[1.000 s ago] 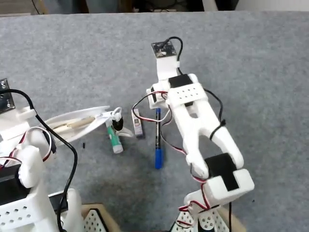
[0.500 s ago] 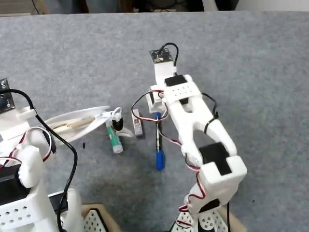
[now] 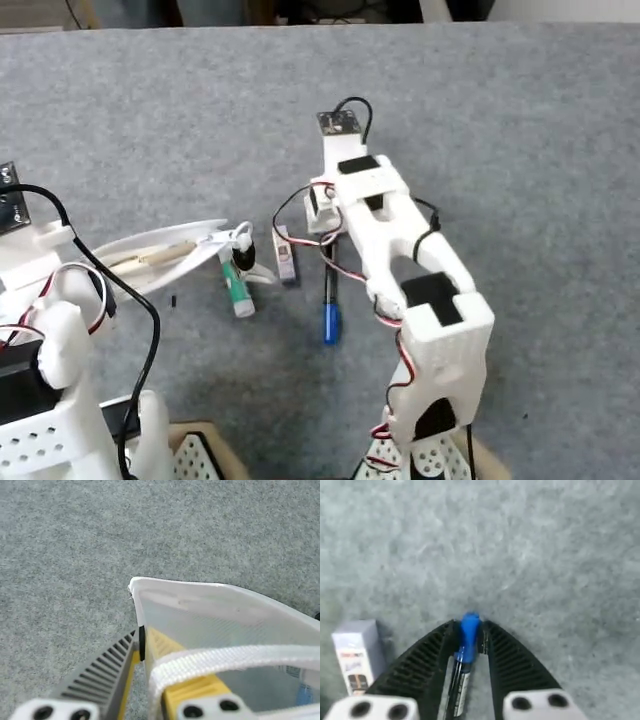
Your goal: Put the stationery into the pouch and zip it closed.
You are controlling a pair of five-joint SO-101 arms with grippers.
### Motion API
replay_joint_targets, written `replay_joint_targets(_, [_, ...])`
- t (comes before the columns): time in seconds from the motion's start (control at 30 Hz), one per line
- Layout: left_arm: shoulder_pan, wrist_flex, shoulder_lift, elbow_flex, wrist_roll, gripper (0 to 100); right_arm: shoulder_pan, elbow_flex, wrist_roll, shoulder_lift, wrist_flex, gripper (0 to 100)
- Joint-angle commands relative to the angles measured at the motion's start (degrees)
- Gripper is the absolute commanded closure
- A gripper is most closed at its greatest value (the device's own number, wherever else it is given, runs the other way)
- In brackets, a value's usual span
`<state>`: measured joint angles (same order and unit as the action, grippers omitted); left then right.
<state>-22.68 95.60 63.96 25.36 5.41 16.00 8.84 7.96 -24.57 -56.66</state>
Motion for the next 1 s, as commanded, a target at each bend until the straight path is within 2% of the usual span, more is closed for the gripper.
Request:
replay_joint_targets(0.0, [-0.48, -2.20, 1.23, -1.89, 0.26, 97, -0.44, -1.98, 0.44, -0.75, 0.09, 96.6])
replay_joint_targets(0.03, [-0.48, -2.20, 1.23, -1.89, 0.26, 97, -0.44, -1.98, 0.35, -0.84, 0.09, 99.0])
replay_joint_targets(0.33, [-0.40, -2.29, 1.23, -1.89, 0.26, 97, -0.70, -2.42, 0.62, 1.10, -0.53, 98.7])
replay_joint_targets(0.73, [-0.31, -2.20, 1.23, -1.89, 0.26, 97, -0.35, -16.04, 0.62, 18.33, -14.51, 98.7])
replay_joint_targets(0.97, [-0.48, -2.11, 1.23, -1.89, 0.26, 97, 6.51, -23.08, 0.53, 28.53, -18.55, 98.7])
